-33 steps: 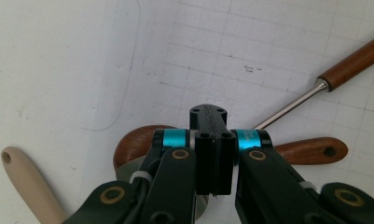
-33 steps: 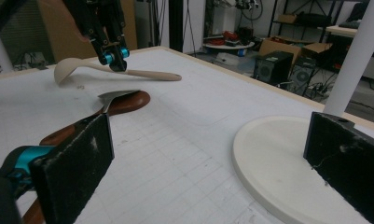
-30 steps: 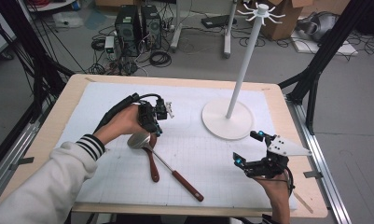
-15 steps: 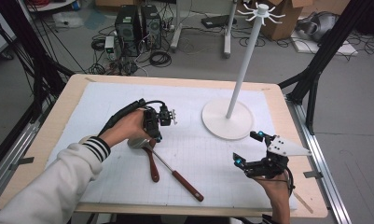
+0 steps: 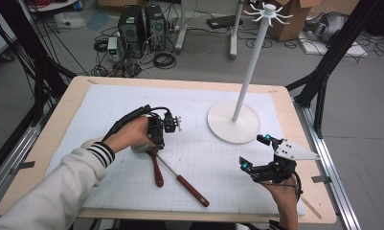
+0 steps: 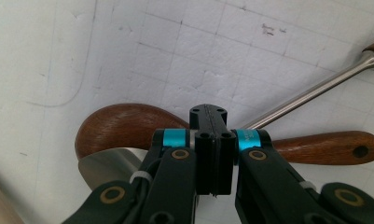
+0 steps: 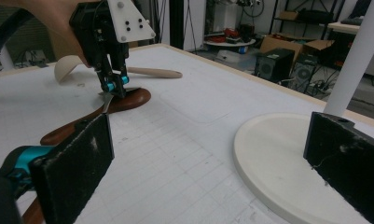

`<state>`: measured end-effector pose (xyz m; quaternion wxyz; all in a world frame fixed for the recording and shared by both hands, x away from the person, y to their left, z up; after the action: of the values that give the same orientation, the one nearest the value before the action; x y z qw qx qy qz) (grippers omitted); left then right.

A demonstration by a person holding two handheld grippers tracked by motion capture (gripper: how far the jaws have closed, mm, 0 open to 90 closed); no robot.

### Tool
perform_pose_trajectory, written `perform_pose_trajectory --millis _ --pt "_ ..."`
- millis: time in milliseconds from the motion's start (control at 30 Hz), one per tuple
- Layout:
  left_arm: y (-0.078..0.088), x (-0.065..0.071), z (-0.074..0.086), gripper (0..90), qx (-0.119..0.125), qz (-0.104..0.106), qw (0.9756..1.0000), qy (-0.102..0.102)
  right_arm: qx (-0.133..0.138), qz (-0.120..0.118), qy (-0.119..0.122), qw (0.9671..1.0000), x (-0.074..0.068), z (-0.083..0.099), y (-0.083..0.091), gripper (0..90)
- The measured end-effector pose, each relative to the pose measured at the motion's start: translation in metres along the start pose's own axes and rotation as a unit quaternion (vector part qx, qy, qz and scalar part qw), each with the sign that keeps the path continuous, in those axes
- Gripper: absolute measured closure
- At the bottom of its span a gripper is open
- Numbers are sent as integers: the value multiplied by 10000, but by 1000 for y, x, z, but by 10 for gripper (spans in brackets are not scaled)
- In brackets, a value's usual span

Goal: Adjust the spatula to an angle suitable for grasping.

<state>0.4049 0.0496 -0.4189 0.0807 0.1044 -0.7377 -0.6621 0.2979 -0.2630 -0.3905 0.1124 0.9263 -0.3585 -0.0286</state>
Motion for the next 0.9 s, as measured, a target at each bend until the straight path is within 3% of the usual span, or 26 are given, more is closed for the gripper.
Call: perform_pose_trajectory --millis 900 --pt "-11 -1 4 895 -276 -39 9996 -11 -56 -19 20 10000 -1 1 -3 5"
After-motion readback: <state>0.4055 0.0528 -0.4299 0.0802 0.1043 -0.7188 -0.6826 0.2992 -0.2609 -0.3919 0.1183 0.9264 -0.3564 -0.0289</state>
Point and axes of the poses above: each handheld gripper's, and its own axes: y roughly backward along the jaws, z roughly out of its underside, x roughly to its right, the point moved 5 cm from there along -y, roughly forward along the jaws, and after that the axes turned 1 degree about y, right-handed, at the moved point
